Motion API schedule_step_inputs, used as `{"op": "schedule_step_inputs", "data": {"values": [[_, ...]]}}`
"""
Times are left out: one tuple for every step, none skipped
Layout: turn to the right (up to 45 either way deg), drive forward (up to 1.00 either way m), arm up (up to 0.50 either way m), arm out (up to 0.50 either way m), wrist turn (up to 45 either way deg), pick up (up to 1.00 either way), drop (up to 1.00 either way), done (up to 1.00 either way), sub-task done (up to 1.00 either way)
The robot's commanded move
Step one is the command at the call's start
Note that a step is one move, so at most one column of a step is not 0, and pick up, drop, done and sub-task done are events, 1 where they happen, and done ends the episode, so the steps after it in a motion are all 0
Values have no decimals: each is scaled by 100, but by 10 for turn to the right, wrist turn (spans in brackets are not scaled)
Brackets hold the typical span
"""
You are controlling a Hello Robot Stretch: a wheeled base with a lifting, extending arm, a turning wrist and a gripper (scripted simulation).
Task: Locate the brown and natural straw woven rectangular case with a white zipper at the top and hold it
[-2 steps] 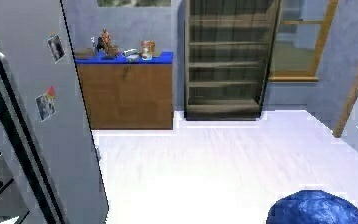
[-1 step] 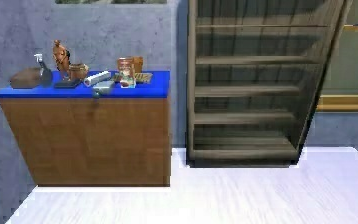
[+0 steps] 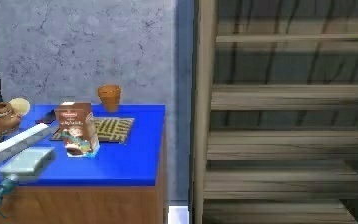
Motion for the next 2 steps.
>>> {"op": "schedule_step_inputs", "data": {"values": [[-450, 0, 0, 0, 0, 0, 0, 0, 0], [-450, 0, 0, 0, 0, 0, 0, 0, 0]]}}
